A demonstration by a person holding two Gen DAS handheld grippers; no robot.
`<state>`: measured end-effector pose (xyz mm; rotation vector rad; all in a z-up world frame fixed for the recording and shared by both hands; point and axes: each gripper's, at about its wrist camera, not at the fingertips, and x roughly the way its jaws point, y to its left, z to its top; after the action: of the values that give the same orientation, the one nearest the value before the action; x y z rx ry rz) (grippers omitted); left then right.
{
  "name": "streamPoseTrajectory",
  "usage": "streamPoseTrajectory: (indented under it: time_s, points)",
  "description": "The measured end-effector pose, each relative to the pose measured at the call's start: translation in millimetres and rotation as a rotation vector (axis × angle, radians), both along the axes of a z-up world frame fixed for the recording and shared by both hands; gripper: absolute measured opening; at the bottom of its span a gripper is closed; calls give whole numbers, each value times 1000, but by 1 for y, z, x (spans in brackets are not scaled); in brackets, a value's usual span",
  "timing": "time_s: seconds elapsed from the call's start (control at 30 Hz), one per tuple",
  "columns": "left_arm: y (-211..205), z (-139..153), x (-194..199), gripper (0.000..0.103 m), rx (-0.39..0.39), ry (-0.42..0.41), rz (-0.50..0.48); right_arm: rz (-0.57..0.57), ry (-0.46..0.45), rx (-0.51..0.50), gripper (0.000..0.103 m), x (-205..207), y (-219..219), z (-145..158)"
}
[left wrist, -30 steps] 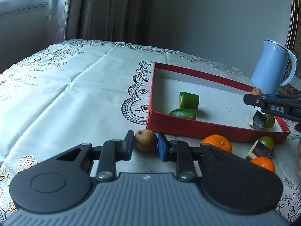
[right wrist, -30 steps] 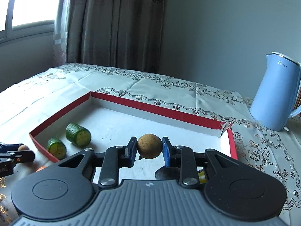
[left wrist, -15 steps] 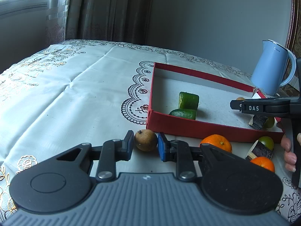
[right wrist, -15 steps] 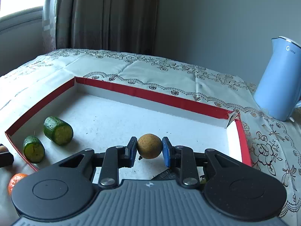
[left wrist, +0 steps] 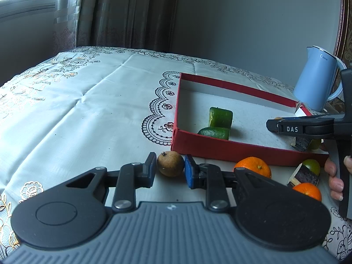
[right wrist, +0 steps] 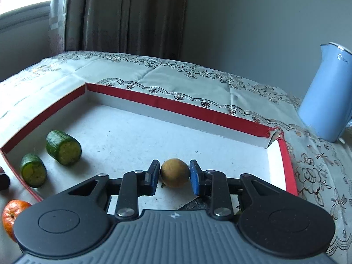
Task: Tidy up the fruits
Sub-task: 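Carry the brown fruit into the box and open the right gripper while the left holds the pear, then lower the brown pear into the box and open the left gripper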
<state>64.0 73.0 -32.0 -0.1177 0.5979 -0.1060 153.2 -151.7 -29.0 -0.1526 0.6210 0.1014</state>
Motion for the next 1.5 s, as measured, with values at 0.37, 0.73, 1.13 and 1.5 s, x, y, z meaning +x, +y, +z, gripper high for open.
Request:
streamPoseTrajectory:
  time_s: [0.37, 0.73, 1.13, 1.5]
  points:
    - [-3, 2, -5, 24, 20, -17, -19, -71, -271, 91, 91, -93, -55, 29]
    - [-9, 40, -21, 23, 1, -84, -65, -143, -235, 177, 91, -106, -89, 18]
    - [-73, 43, 35, 24, 71, -46, -175, -167, -274, 147, 91, -114, -82, 17]
    - [-104, 24, 68, 24, 130, 21, -233, -171, -271, 148, 91, -112, -81, 17]
